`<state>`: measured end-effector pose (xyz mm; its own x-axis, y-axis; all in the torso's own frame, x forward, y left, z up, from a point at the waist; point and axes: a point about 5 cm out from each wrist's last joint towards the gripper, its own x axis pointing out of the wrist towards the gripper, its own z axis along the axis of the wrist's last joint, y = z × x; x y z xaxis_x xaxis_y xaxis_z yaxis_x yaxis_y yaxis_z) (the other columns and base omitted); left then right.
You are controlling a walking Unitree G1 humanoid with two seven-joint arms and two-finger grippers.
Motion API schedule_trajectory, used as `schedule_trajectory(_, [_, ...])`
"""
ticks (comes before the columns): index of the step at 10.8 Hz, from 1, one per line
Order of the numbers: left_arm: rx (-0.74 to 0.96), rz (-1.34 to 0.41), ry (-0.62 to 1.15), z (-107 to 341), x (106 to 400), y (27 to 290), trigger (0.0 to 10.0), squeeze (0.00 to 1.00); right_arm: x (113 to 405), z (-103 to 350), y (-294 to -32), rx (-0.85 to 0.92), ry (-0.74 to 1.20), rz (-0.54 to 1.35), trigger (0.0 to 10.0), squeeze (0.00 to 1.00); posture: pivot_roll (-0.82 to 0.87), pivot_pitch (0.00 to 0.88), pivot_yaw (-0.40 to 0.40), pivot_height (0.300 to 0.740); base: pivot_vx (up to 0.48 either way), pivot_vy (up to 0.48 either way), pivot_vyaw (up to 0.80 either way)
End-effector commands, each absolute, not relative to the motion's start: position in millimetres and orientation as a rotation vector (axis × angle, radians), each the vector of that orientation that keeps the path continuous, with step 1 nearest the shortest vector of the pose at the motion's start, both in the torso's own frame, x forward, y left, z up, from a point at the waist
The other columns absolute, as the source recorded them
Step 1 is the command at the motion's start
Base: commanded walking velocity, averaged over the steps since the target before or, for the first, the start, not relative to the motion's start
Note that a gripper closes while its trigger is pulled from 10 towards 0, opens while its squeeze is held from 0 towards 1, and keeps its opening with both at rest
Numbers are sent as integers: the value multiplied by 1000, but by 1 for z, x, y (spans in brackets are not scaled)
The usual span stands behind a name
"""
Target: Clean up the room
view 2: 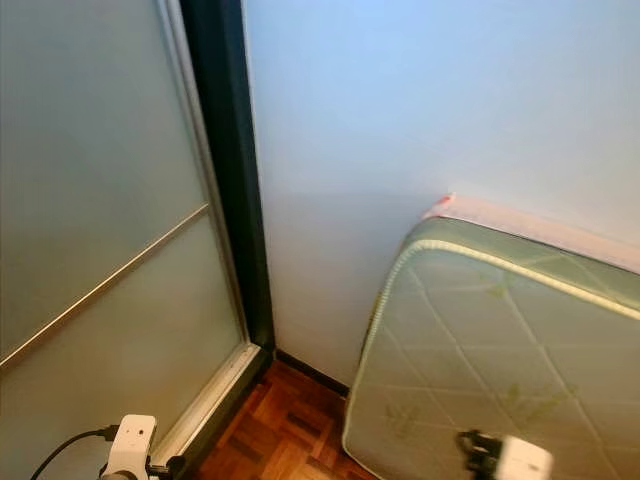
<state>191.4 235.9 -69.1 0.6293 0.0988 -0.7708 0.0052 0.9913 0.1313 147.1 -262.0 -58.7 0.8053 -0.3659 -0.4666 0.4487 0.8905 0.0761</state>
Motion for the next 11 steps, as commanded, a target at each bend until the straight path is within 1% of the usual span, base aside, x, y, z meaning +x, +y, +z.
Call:
schedule_trajectory(1, [151, 55, 904, -70, 188, 240, 10000, 0, 140, -59, -270, 206, 455, -512, 10000, 0, 184, 0, -27, 740, 0, 0, 0])
schedule_trajectory(2, [174, 46, 900, -68, 190, 244, 10000, 0, 132, -65, -270, 246, 486, -568, 10000, 0, 154, 0, -4, 740, 0, 0, 0])
schedule_trajectory(4, [199, 5, 888, -65, 194, 244, 10000, 0, 127, -72, -260, 285, 541, -577, 10000, 0, 87, 0, 14, 740, 0, 0, 0])
schedule_trajectory(5, [220, -35, 880, -64, 198, 240, 10000, 0, 127, -74, -255, 289, 542, -557, 10000, 0, 49, 0, 4, 740, 0, 0, 0])
schedule_trajectory(7, [189, -62, 855, -64, 204, 226, 10000, 0, 122, -74, -261, 279, 562, -566, 10000, 0, 14, 0, -3, 740, 0, 0, 0])
schedule_trajectory(9, [209, -114, 845, -63, 209, 219, 10000, 0, 123, -75, -264, 281, 589, -584, 10000, 0, -22, 0, -8, 740, 0, 0, 0])
schedule_trajectory(10, [205, -102, 841, -62, 209, 220, 10000, 0, 121, -78, -262, 292, 622, -592, 10000, 0, -25, 0, -15, 740, 0, 0, 0])
schedule_trajectory(11, [189, -74, 842, -63, 206, 224, 10000, 0, 116, -83, -258, 297, 679, -593, 10000, 0, 1, 0, -4, 740, 0, 0, 0])
